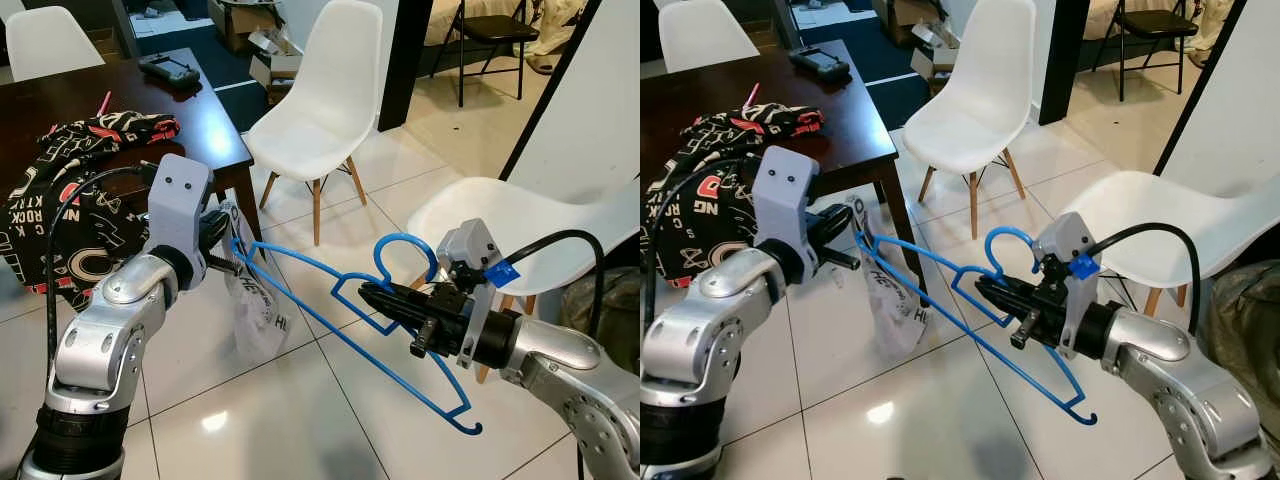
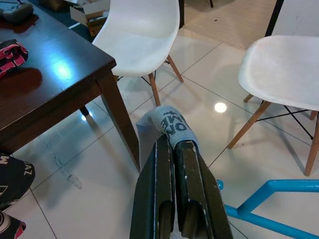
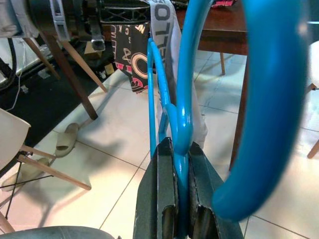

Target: Hang hanger

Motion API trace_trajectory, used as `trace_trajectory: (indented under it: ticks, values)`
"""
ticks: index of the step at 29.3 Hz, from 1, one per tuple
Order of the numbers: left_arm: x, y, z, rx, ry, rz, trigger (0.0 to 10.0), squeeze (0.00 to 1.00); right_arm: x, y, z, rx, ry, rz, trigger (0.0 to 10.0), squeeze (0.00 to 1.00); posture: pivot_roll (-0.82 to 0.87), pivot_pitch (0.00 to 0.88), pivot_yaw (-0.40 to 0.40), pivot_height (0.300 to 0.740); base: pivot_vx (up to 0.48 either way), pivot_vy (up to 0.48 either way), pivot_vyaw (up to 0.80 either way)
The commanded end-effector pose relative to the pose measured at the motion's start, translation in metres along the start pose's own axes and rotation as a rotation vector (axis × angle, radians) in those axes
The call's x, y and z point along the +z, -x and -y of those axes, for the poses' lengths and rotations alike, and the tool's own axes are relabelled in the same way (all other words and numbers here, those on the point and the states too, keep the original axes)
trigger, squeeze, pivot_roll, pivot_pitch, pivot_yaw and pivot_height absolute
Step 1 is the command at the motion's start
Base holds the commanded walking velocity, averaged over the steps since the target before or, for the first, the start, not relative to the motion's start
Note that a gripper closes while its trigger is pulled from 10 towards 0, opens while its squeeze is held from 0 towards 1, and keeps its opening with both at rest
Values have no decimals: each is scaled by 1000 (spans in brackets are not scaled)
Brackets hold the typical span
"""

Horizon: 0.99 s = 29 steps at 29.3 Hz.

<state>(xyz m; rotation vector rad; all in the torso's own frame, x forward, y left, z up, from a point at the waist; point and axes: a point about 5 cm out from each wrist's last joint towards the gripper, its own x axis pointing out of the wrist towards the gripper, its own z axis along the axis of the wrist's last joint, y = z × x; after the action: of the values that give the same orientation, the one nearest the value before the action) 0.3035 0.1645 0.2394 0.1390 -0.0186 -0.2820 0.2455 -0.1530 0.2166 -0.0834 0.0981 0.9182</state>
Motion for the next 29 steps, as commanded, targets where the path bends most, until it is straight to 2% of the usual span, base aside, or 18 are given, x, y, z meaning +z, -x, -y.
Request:
trace_trajectory:
  ticks: [1, 10, 29]
  values:
    - [-2, 4, -1, 3, -15, -11, 10000, 0, 0, 0, 1, -4, 3, -6, 10000, 0, 45, 186, 50, 740, 0, 0, 0]
    - [-1, 4, -1, 1, -17, -9, 10000, 0, -1, 7, 7, -30, 11, -19, 10000, 0, 44, 182, 50, 740, 0, 0, 0]
    - [-2, 4, 1, -4, -15, -8, 10000, 0, 0, 7, 9, -35, 16, -14, 10000, 0, 44, 180, 47, 740, 0, 0, 0]
